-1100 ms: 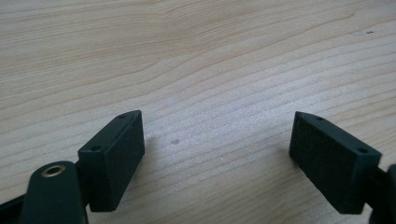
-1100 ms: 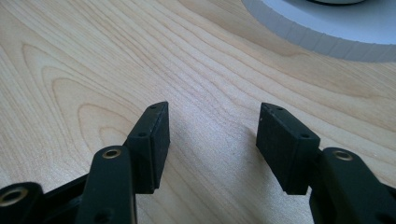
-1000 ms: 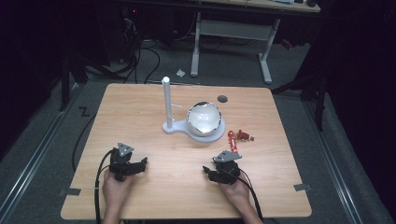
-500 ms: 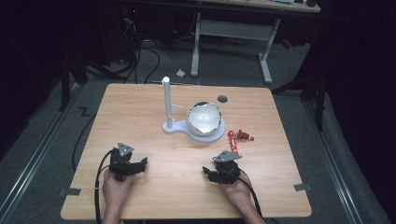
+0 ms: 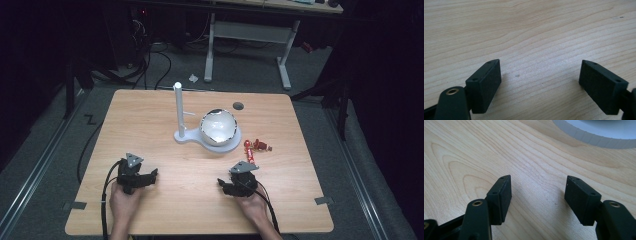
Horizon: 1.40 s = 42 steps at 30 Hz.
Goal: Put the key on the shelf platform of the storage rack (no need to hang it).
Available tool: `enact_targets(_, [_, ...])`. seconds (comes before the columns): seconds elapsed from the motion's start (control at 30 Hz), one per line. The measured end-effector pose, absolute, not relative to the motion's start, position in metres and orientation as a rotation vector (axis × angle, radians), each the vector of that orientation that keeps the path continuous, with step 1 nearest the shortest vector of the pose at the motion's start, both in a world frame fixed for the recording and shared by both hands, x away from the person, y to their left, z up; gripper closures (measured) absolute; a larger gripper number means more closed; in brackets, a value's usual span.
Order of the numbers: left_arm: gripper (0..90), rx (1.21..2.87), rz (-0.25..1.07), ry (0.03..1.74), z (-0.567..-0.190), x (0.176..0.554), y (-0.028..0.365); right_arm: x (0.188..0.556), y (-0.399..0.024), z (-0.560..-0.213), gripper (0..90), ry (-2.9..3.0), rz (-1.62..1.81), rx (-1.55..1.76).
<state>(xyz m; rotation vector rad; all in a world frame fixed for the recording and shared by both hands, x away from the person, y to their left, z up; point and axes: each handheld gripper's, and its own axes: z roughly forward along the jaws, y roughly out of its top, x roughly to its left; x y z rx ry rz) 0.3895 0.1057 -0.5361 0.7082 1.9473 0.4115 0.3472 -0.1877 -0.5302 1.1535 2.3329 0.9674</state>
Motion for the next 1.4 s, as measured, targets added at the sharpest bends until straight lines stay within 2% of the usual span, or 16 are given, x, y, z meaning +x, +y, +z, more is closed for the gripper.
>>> enact_targets(0.63, [18.2,0.708,0.410,1.947,-0.536,0.389,0.106,0.344,-0.205,-0.518,39.0,2.276,1.023,1.210])
enact_targets(1.4, [18.2,0.709,0.412,1.947,-0.536,0.390,0.106,0.351,-0.265,-0.496,30.1,2.111,1.036,1.323])
